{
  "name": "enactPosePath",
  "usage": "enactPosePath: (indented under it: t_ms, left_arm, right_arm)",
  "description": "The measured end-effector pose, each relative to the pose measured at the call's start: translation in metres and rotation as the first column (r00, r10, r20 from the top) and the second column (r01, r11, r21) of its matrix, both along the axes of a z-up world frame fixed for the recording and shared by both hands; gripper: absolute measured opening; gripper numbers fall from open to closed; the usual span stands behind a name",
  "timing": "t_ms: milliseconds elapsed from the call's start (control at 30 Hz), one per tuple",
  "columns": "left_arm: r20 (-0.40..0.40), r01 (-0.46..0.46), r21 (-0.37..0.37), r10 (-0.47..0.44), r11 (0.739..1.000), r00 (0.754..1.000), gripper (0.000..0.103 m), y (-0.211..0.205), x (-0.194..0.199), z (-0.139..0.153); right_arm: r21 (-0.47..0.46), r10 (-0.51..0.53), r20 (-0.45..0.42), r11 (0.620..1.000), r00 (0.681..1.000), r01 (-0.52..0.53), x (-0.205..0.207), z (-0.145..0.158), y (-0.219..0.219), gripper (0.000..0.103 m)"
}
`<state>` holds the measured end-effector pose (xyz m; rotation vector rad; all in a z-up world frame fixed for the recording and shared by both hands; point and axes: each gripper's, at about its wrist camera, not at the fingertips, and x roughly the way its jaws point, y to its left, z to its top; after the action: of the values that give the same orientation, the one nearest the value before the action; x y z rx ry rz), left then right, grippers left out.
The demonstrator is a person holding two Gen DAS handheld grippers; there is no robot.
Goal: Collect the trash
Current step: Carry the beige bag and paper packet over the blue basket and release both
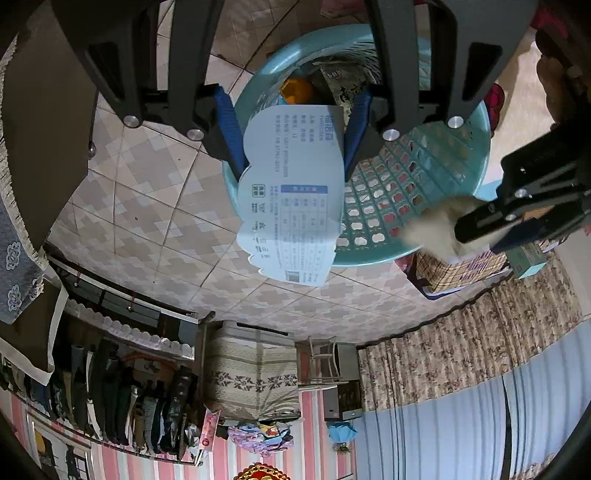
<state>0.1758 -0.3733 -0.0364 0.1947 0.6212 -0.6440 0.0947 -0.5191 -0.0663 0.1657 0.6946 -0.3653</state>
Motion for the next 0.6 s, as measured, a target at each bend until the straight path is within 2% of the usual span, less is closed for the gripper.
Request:
enactPosePath:
  t_ms: [100,233,333,600]
  left_arm:
    - [0.013,-0.019,-0.005,0.019,1.000,1.000,0.074,0.006,0.002,0.004]
    - [0.040,-0.083,-0.012,0.083,0.996,0.996,0.091,0.020,0.002,0.011]
    - [0.048,-0.120,-0.024,0.121,0.992,0.991,0.097,0.035,0.001,0.015]
    - [0.070,-0.180,-0.011,0.180,0.984,0.981,0.097,0.067,-0.003,0.016]
  right_arm:
    - [0.000,0.003,-0.002,1.000,1.000,-0.003,0.002,-0.001,0.002,0.050]
    - [0.004,0.007,-0.007,1.000,1.000,-0.007,0.005,-0.004,0.006,0.050]
    - [0.011,0.012,-0.013,1.000,1.000,-0.011,0.010,-0.008,0.010,0.050]
    - [0.028,0.024,-0.018,0.999,1.000,-0.023,0.024,-0.020,0.024,0.050]
